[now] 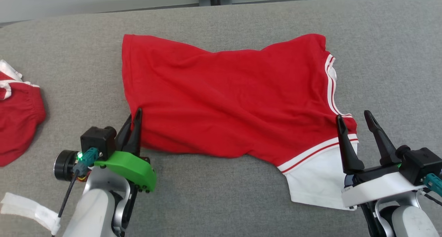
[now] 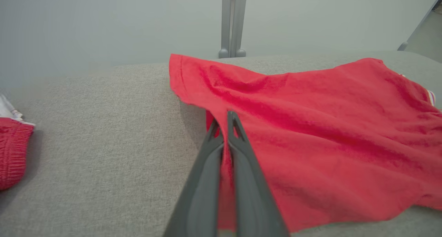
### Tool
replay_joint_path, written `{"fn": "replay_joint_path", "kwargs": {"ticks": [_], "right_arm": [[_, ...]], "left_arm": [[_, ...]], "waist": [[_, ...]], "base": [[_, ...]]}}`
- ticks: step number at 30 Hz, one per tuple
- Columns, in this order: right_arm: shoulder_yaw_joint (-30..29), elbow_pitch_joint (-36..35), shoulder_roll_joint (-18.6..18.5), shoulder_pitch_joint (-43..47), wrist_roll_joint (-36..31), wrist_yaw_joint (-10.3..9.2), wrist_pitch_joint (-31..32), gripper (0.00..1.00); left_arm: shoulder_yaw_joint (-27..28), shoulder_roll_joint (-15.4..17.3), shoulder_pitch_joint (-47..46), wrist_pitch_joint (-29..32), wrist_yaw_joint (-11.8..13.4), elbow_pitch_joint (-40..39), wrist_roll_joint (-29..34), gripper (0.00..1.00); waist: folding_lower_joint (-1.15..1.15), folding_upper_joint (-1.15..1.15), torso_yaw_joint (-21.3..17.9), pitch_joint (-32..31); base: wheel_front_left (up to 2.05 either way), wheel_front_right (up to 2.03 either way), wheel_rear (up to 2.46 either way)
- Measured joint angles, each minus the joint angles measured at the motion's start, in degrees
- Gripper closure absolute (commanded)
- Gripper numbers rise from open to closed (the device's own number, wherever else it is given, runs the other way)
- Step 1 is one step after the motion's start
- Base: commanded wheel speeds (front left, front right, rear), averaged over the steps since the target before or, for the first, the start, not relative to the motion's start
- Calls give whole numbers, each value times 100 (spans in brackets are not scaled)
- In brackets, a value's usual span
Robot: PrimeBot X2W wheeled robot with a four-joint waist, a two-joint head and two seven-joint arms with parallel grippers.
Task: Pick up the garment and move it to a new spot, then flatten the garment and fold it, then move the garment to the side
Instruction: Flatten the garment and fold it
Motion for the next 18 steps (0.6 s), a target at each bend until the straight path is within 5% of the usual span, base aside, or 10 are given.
{"fn": "replay_joint_path", "kwargs": {"ticks": [8,18], "right_arm": [[13,-89,26,13,0,0,59,0],[56,-60,5,-146,34,0,42,0]], "left_arm": [[18,73,473,531,162,-623,-212,100],[211,24,-607,226,-58,1037,-437,100]], "waist": [[0,0,171,-89],[0,0,-203,206]], "base": [[0,0,0],[0,0,0]]}}
